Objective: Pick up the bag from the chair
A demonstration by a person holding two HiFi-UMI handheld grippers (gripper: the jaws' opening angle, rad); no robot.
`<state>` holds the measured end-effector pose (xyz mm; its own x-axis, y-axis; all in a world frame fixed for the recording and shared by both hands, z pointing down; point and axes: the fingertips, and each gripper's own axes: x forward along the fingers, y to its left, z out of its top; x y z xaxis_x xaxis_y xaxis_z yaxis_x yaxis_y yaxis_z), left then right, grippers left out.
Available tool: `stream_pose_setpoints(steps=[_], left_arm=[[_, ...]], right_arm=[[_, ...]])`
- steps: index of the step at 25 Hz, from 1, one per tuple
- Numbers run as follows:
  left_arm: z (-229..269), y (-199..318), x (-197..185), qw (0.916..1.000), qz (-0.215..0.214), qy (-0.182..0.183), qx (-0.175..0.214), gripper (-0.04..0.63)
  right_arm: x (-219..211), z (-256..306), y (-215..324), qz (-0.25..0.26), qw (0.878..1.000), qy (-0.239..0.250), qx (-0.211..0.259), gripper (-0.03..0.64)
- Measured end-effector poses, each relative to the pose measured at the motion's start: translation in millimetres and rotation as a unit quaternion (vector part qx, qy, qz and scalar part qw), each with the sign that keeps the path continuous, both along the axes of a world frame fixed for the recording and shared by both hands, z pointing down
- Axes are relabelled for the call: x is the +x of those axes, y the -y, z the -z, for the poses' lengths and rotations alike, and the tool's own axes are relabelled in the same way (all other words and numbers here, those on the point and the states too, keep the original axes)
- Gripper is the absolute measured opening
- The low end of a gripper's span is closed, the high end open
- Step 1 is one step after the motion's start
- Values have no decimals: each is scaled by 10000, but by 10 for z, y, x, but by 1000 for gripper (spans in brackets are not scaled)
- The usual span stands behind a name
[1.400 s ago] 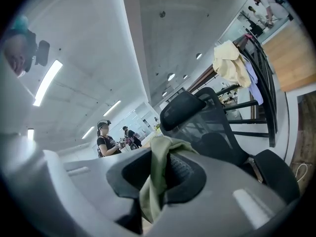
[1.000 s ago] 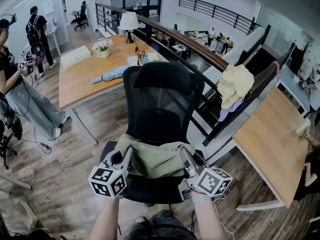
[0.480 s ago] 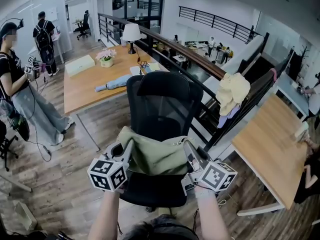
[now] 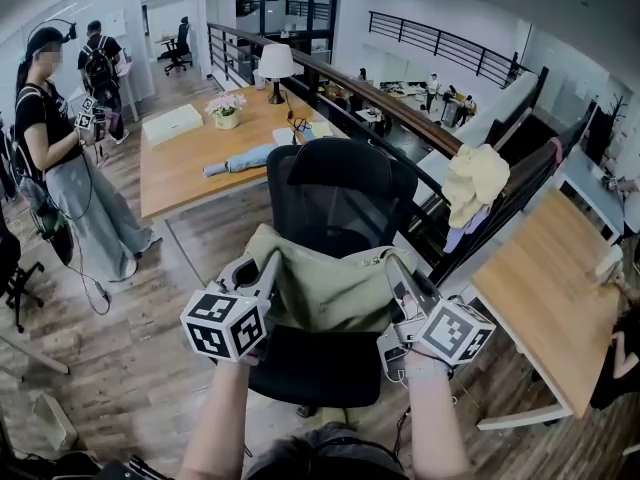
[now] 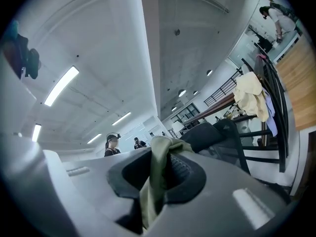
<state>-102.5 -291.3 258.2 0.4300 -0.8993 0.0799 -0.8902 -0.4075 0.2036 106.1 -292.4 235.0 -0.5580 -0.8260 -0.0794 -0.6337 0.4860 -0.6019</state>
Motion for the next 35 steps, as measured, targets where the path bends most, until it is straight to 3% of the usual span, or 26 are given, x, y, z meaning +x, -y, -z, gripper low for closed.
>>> stream_pose_setpoints(steps=[35], left_arm=[[1323,-83,-86,9938,4,206,1091,12]], right_arm=[[-76,1254,-38,7,9934,-172,1133,63]])
